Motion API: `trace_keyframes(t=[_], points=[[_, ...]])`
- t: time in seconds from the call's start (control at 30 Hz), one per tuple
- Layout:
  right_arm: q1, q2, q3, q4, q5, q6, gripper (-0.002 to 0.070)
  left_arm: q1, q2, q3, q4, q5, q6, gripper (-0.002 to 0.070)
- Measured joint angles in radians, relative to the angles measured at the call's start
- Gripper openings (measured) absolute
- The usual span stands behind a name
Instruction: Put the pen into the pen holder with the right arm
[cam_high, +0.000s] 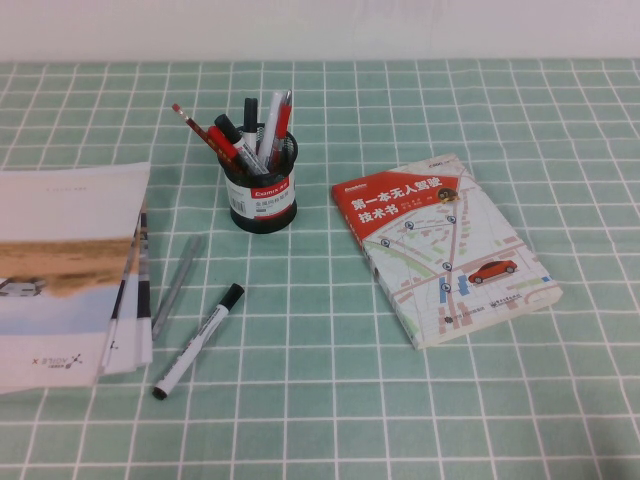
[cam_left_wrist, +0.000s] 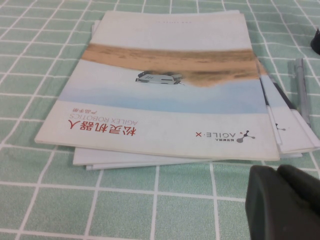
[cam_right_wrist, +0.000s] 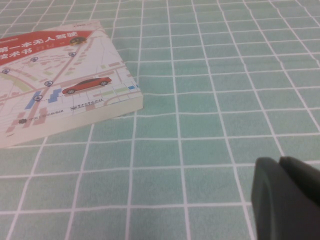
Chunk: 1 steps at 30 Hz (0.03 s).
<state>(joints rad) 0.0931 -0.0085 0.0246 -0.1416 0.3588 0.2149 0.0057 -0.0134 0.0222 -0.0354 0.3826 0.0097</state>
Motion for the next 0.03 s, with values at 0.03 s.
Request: trace_keyframes(t=[0.03], points=[[0.000, 0.000, 0.000, 0.000, 0.000, 0.000, -0.0019, 0.000, 0.000, 0.000, 0.000, 0.000, 0.000, -0.0004]])
